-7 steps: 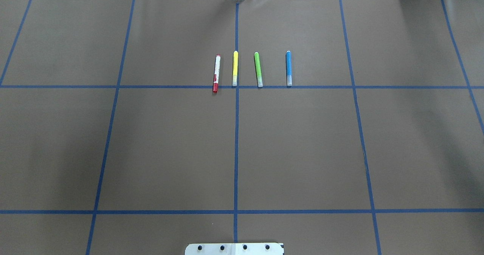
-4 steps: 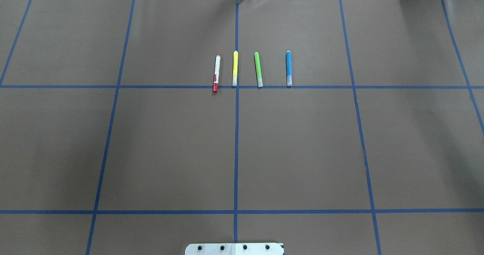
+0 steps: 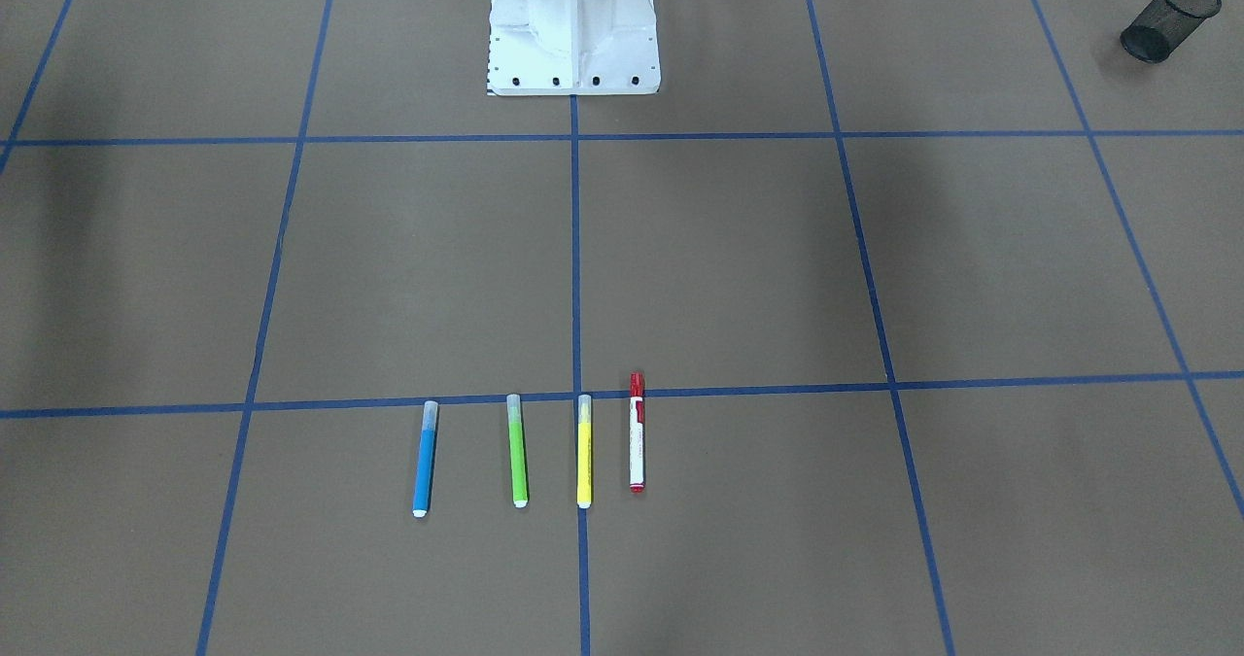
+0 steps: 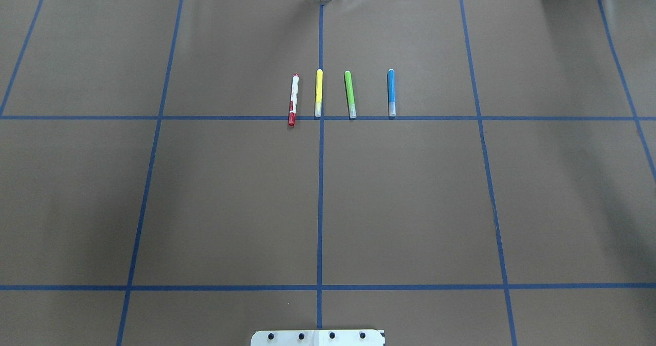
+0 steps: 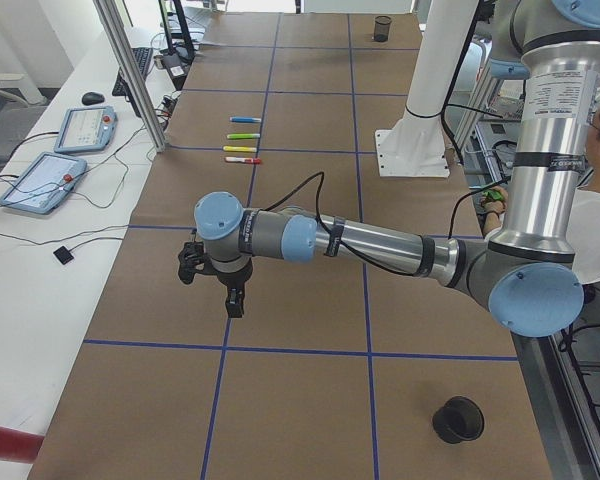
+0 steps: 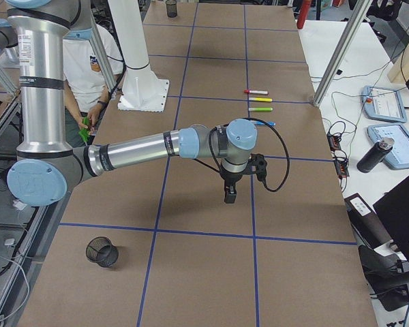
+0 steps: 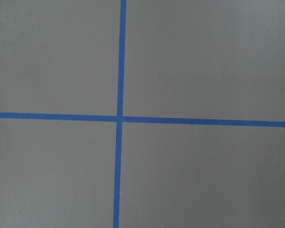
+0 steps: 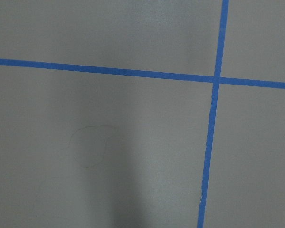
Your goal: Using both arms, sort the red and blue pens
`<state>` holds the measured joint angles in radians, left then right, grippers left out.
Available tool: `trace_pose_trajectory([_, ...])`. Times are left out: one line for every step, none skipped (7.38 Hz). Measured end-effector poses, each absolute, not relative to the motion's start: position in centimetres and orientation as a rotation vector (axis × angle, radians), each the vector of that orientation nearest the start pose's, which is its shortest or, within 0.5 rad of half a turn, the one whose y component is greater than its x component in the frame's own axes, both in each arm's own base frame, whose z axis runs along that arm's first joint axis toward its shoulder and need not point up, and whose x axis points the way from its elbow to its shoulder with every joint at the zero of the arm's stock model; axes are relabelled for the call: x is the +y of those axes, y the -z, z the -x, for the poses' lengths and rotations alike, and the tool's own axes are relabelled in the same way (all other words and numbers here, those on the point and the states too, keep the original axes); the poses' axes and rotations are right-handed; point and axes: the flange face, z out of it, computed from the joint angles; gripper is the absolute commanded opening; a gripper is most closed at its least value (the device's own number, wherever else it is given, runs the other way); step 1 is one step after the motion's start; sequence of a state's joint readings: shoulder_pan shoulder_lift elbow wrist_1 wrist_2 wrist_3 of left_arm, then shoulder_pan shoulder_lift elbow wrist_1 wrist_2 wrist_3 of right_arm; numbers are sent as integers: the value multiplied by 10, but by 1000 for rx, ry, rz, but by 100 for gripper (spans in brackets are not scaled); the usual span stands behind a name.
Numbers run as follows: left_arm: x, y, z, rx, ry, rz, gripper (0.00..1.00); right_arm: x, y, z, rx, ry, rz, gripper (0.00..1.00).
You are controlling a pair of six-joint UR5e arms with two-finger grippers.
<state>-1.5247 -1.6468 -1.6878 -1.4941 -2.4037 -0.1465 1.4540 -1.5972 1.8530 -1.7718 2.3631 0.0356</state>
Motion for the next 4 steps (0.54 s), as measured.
trace_pose_trajectory([-526, -561, 35, 841, 42, -38, 100, -477, -550, -6, -797, 101, 4, 100])
trace_pose_trajectory([-525, -558, 34, 842, 38, -43, 100, -479, -546, -5, -803, 103, -1, 100])
trace_pose_trajectory([-526, -557, 33, 843, 36, -43, 100, -482, -544, -5, -809, 104, -5, 100])
trace_pose_trajectory([-526, -557, 32, 845, 39, -41, 100, -483, -542, -4, -813, 105, -7, 100])
